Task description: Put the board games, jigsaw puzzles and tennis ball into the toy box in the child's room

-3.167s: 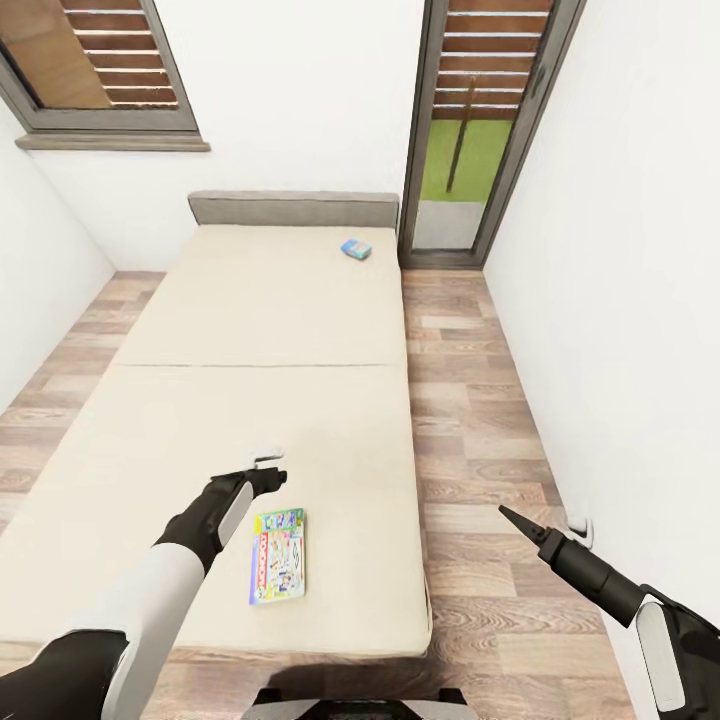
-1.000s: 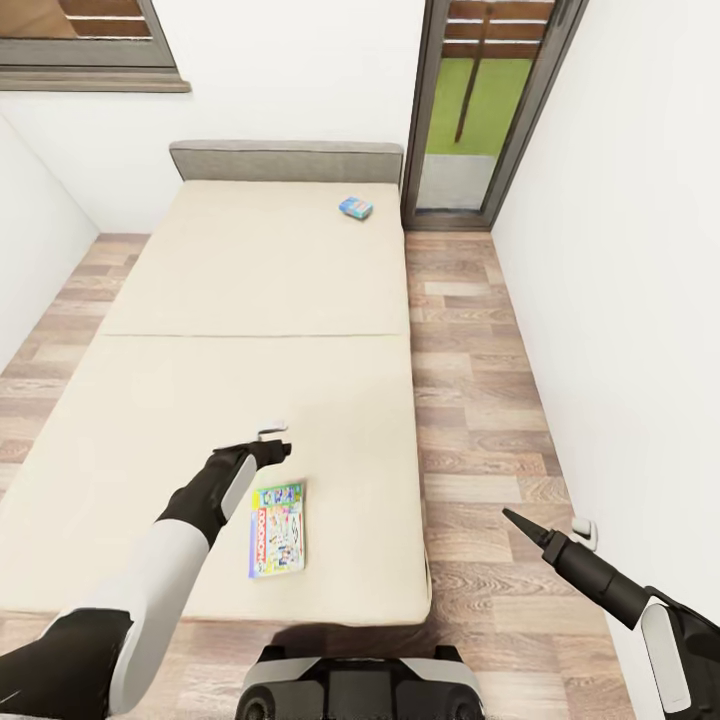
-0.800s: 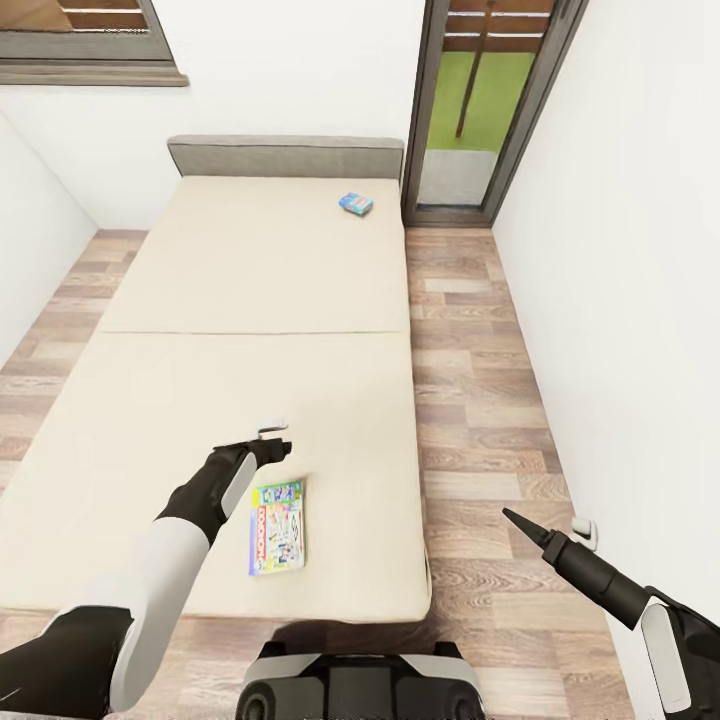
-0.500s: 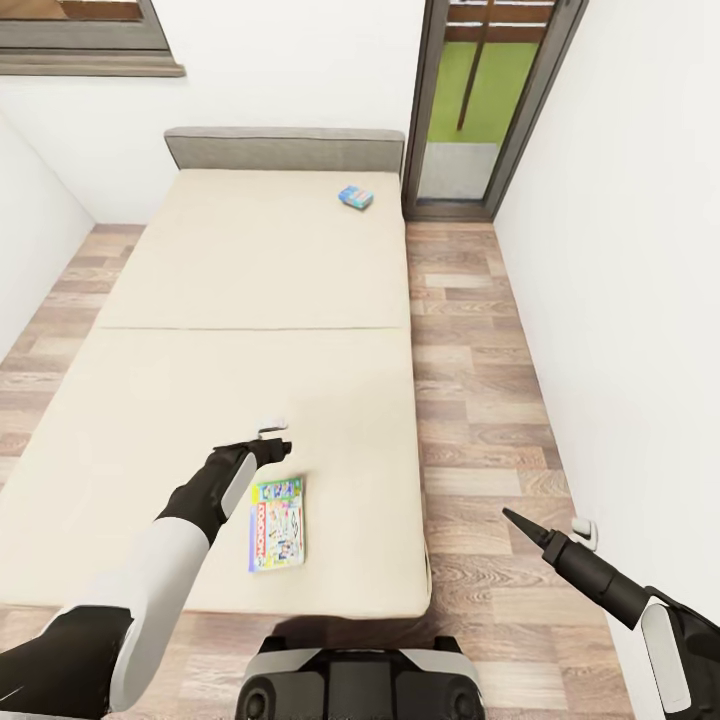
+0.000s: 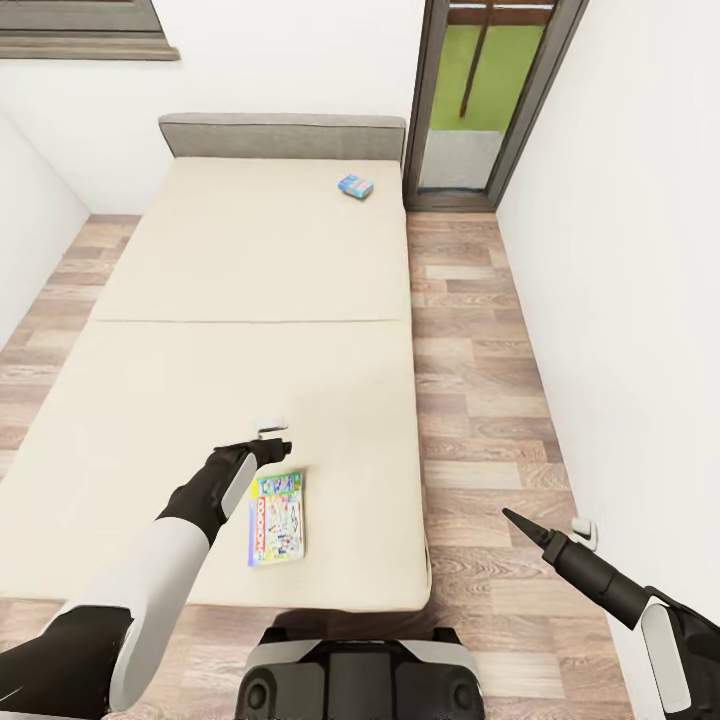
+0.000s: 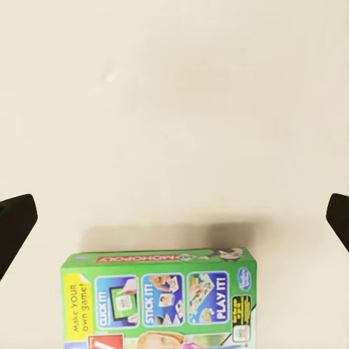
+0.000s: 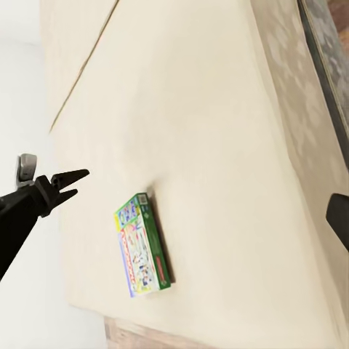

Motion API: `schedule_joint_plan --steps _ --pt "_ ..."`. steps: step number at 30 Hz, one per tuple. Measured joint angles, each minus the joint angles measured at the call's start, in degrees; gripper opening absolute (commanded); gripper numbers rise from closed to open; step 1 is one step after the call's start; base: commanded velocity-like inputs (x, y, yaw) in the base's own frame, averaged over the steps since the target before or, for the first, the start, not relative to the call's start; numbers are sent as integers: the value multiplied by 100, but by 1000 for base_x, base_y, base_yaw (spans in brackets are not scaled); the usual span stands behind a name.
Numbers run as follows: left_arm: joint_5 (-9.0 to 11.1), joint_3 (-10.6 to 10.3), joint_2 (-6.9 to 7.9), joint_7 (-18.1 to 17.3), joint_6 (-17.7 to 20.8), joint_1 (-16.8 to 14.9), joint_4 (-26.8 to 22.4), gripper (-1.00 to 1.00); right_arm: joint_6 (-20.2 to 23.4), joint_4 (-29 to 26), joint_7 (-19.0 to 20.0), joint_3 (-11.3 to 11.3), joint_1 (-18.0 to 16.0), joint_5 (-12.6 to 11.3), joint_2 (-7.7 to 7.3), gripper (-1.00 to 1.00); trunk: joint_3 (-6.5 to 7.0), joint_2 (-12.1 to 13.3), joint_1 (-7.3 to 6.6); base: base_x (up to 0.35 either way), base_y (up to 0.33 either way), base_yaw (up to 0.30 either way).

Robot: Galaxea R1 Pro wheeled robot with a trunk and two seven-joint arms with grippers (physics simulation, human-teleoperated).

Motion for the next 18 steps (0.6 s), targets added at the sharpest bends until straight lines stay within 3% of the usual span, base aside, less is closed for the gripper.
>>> schedule_joint_plan --steps 18 --pt "-4 12 0 1 -4 0 2 100 -7 4 0 -2 0 0 0 100 -170 0 0 0 0 0"
